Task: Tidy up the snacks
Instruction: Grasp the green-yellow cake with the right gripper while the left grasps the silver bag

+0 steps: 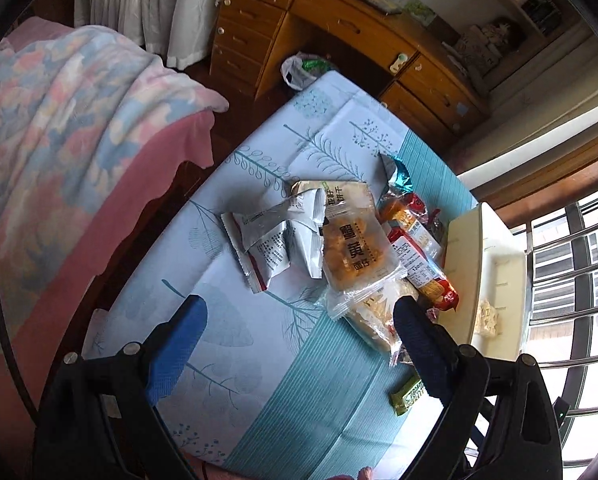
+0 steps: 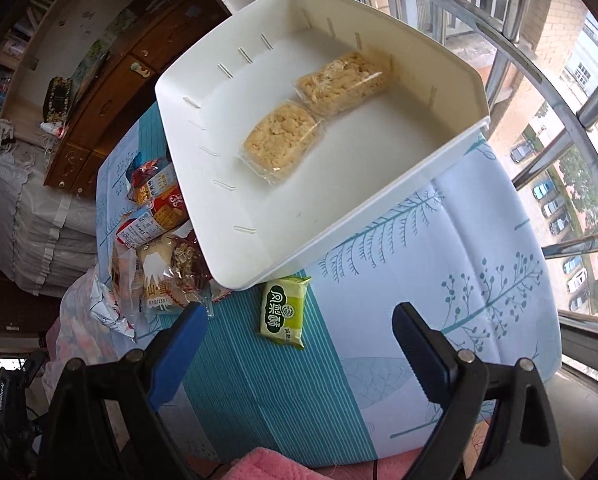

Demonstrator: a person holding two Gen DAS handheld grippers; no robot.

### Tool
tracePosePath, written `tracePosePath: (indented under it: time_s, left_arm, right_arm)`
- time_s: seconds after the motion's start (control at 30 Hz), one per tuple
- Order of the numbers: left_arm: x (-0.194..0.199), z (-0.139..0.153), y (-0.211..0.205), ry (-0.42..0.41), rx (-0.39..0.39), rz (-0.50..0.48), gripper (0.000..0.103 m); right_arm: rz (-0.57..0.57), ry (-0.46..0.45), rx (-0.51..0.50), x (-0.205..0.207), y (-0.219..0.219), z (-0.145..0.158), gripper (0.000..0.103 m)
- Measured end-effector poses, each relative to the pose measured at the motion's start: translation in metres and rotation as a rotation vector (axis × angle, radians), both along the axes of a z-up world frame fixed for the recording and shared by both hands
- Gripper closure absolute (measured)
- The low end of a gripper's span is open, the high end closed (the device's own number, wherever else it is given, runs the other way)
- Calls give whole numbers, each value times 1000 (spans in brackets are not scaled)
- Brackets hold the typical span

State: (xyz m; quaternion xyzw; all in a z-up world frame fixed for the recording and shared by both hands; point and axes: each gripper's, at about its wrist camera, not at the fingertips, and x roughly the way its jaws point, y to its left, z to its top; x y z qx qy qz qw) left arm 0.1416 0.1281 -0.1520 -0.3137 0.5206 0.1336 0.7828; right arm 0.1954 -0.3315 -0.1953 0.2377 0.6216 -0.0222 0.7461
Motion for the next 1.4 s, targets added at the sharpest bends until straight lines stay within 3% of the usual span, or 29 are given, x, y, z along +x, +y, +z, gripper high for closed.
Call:
tracePosePath:
  time_s: [0.4, 0.77, 1.13, 1.4]
  left_arm:
    - [58, -60, 33, 160, -100, -39, 9]
    - [94, -114, 52, 282, -160, -81, 9]
    - [116, -144, 52, 309, -218, -111, 7]
    - [112, -159, 57, 321, -310, -52, 6]
  right_arm:
    - [-141, 103, -15, -9, 18, -30, 10]
    - [-134, 166, -88, -2, 57, -57, 19]
    - [-80, 164, -227, 8, 83, -86, 34]
    - [-67, 180, -267, 17, 90, -102, 43]
